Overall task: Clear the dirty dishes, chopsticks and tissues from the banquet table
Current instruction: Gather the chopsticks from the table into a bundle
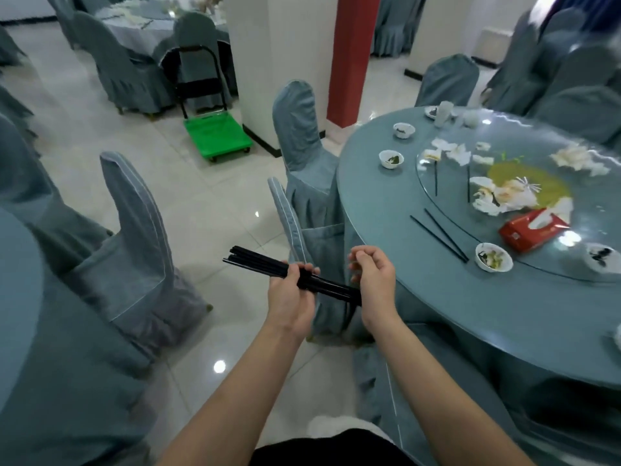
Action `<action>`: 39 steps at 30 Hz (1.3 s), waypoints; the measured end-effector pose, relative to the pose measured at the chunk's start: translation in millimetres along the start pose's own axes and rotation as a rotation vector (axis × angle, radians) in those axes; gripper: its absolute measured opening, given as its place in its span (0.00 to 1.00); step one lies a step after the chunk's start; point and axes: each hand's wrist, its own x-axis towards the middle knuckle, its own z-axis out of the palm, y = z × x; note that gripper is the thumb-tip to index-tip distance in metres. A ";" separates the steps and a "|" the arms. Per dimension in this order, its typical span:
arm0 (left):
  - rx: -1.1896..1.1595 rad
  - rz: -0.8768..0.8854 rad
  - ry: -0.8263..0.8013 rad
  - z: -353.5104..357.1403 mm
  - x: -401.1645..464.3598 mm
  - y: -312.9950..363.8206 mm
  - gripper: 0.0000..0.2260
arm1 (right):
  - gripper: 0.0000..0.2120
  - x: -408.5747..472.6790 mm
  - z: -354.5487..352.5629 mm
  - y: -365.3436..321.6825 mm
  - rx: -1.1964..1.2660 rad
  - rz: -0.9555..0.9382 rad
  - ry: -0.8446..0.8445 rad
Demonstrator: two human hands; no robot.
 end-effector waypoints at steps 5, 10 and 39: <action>0.067 -0.073 -0.068 15.6 29.1 -15.8 0.03 | 0.09 24.4 -11.0 -3.5 0.034 0.001 0.116; 0.081 -0.142 -0.050 42.4 70.6 -33.2 0.04 | 0.08 75.6 -23.6 5.1 0.028 0.015 0.157; 0.382 -0.333 0.078 217.1 298.9 -183.1 0.07 | 0.28 447.1 -243.8 138.5 -1.106 0.340 0.182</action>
